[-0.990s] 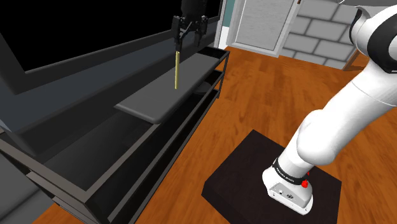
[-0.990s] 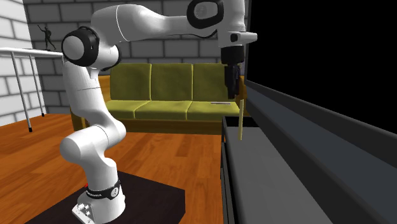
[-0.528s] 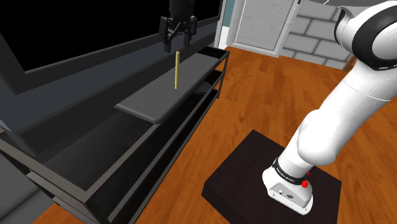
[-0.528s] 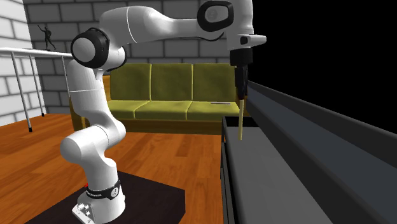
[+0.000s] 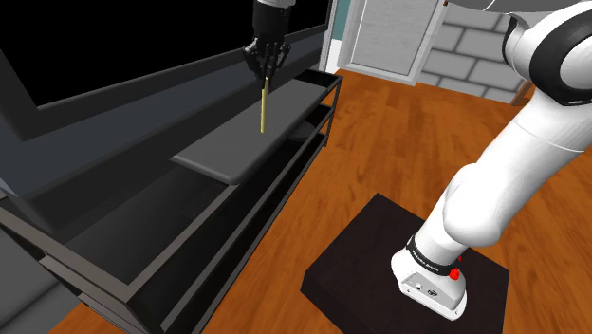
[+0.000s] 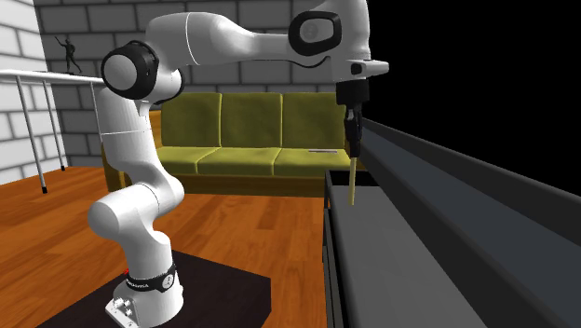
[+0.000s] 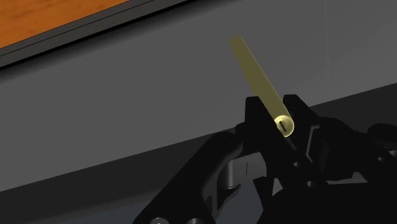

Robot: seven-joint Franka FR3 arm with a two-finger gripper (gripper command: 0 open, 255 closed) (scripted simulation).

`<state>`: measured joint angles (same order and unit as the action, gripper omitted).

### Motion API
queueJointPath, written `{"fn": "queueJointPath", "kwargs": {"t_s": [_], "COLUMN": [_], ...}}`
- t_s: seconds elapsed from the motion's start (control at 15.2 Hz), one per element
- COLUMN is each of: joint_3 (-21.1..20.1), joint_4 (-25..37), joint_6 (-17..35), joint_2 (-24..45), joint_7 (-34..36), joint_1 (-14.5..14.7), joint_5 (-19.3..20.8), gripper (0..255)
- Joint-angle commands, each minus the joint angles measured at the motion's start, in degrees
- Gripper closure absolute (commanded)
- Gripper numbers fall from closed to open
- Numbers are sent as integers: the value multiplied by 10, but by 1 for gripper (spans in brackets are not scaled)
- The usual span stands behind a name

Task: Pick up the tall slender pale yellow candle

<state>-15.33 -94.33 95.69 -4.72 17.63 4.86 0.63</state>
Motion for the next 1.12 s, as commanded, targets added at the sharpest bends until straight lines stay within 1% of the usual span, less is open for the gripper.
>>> {"fn": "queueJointPath", "kwargs": {"t_s": [0.0,0.4,1.06], "joint_3": [0,0,-4], "joint_4": [0,0,116], "joint_6": [0,0,-85], "joint_2": [0,0,31], "joint_7": [0,0,4], "joint_1": [0,0,2], "joint_5": [0,0,9], "gripper": [255,255,255]}}
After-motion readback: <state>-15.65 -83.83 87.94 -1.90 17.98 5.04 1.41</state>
